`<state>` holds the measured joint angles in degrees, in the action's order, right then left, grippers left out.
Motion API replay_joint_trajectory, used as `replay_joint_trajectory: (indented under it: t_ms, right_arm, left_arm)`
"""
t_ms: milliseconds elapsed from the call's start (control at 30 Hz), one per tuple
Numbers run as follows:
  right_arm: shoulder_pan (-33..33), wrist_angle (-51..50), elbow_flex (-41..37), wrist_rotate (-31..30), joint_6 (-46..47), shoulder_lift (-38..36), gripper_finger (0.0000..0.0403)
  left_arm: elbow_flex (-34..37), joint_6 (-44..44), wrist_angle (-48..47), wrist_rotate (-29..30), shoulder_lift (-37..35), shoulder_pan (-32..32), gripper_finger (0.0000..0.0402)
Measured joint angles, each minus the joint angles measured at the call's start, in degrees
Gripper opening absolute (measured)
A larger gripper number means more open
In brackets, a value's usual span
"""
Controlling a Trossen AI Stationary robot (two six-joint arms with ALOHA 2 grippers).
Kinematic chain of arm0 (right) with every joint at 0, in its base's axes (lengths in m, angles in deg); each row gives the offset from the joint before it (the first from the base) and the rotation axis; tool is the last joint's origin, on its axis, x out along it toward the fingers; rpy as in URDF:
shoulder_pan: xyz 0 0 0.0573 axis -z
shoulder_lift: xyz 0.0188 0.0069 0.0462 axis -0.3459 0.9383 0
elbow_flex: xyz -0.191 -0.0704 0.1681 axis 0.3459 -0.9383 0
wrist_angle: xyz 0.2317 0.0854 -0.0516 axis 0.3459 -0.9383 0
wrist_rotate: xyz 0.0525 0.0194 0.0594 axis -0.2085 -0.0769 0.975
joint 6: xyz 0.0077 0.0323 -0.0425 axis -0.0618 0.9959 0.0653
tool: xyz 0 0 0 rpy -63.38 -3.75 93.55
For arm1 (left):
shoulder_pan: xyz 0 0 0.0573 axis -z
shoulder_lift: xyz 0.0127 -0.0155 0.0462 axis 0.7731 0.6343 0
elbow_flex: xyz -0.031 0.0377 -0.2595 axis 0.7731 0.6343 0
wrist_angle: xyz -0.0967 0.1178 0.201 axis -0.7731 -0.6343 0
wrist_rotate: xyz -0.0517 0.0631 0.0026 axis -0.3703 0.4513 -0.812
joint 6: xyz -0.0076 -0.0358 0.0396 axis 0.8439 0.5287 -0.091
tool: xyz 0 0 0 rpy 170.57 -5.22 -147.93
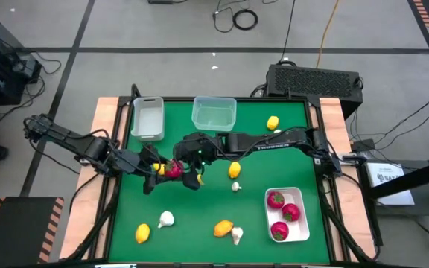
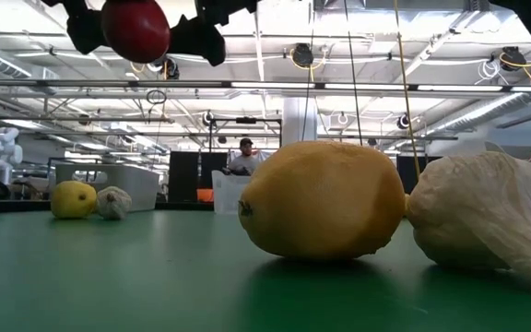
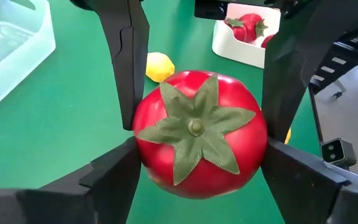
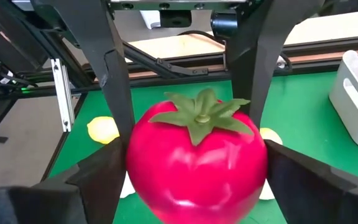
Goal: Sort produce into baskets
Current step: Put the red tomato into the white bin
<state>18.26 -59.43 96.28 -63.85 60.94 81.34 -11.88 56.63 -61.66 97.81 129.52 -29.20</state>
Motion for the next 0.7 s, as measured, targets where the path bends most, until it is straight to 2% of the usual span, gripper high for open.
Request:
replay_joint_trajectory:
  t_ms: [400,700]
  right_arm:
    - [0.17,-1.30,0.08,0.07,0.05,-0.02,0.0324]
    - [0.39,-5.63,-0.44,0.37,-0.26,0.56,0.0287]
  left_arm:
    - [0.02,-5.23,-0.28,-0.18,-2.22,-0.08,0.0313]
    - [-0.17,-6.46,0.56,-0.70,-6.49,-0.08,0.0312]
